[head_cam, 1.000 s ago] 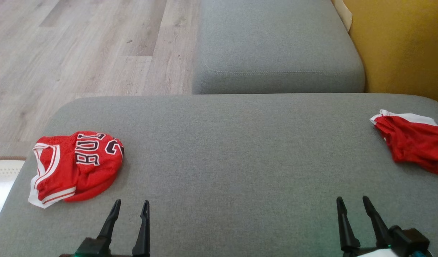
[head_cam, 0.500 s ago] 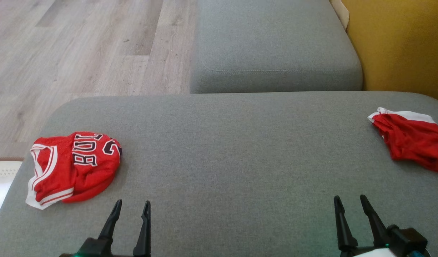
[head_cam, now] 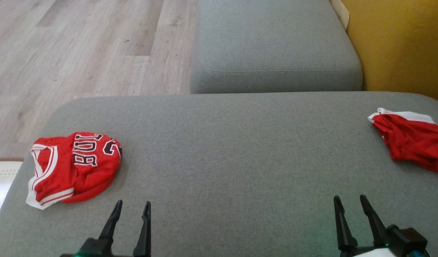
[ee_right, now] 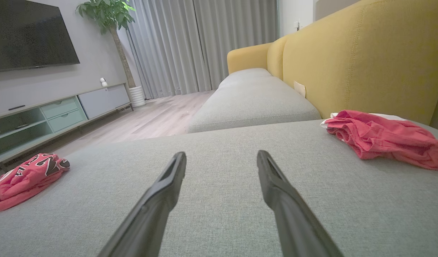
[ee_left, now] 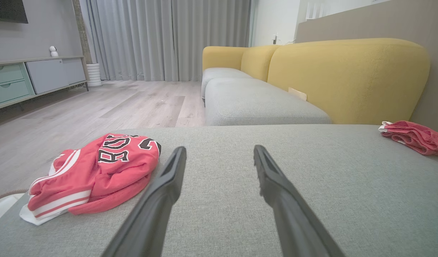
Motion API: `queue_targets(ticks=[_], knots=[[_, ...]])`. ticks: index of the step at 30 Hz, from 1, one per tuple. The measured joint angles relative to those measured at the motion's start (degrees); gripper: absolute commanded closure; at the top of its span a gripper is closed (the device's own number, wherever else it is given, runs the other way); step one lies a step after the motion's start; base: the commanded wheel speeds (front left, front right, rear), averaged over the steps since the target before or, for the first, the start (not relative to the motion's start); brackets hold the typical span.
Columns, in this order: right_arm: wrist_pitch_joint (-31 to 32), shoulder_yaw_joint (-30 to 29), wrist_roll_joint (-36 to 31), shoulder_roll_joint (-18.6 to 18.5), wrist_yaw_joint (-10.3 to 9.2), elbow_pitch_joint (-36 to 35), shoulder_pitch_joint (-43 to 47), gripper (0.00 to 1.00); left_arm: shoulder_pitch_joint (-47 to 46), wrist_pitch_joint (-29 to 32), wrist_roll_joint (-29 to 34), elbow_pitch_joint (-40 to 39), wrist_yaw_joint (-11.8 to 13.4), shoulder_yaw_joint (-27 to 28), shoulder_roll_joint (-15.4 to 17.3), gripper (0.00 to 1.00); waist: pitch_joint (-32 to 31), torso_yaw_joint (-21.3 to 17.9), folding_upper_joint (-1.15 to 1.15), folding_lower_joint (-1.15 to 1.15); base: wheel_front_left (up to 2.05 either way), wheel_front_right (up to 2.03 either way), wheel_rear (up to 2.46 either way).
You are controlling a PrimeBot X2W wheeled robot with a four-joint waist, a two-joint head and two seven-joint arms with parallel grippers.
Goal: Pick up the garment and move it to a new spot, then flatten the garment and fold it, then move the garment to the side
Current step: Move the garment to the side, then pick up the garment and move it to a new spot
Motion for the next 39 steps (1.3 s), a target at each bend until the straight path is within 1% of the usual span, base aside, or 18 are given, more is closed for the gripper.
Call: queue_targets(ticks=[11, 16, 23, 24, 28, 29, 31, 35, 39], knots=[[0.00, 0.01, 0.00, 0.00, 0.00, 0.00, 0.01, 0.00, -0.09, 0.00, 0.00, 0.18, 0.02, -0.19, 0.00, 0.00, 0.25, 0.28, 0.00, 0.00, 0.00, 0.00, 0.00], [0.00, 0.29, 0.02, 0.00, 0.00, 0.00, 0.26, 0.00, -0.41, 0.00, 0.15, 0.27, 0.01, -0.22, 0.01, 0.00, 0.46, 2.05, 0.00, 0.00, 0.00, 0.00, 0.00], [0.00, 1.16, 0.20, 0.12, 0.00, -0.08, 0.79, 0.00, -0.57, 0.00, 1.02, 0.56, -0.48, 0.30, 0.04, 0.00, 1.01, 7.16, 0.00, 0.00, 0.00, 0.00, 0.00], [0.00, 1.26, 0.20, 0.19, 0.00, -0.18, 0.77, 0.00, -0.56, 0.00, 1.03, 0.55, -0.51, 0.62, 0.03, 0.00, 1.30, 9.02, 0.00, 0.00, 0.00, 0.00, 0.00], [0.00, 1.38, 0.21, 0.21, 0.00, -0.36, 0.71, 0.00, -0.58, 0.00, 1.53, 0.51, -0.59, 1.82, 0.07, 0.00, 2.09, 12.93, 0.00, 0.00, 0.00, 0.00, 0.00], [0.00, 1.38, 0.21, 0.21, 0.00, -0.36, 0.71, 0.00, -0.58, 0.00, 1.53, 0.51, -0.59, 1.82, 0.07, 0.00, 2.09, 12.93, 0.00, 0.00, 0.00, 0.00, 0.00], [0.00, 1.79, 0.21, 0.22, 0.00, -0.35, 0.66, 0.00, -0.60, 0.00, 1.53, 0.52, -1.02, 2.15, 0.09, 0.00, 2.58, 14.85, 0.00, 0.00, 0.00, 0.00, 0.00], [0.00, 2.15, 0.21, 0.26, 0.00, -0.25, 0.56, 0.00, -0.77, 0.00, 1.55, 0.49, -1.05, 2.85, 0.08, 0.00, 3.65, 18.41, 0.00, 0.00, 0.00, 0.00, 0.00], [0.00, 2.49, 0.21, 0.26, 0.00, -0.01, -0.26, 0.00, -0.96, 0.00, 1.68, 0.19, -1.01, 3.91, 0.09, 0.00, 4.99, 20.97, 0.00, 0.00, 0.00, 0.00, 0.00]])
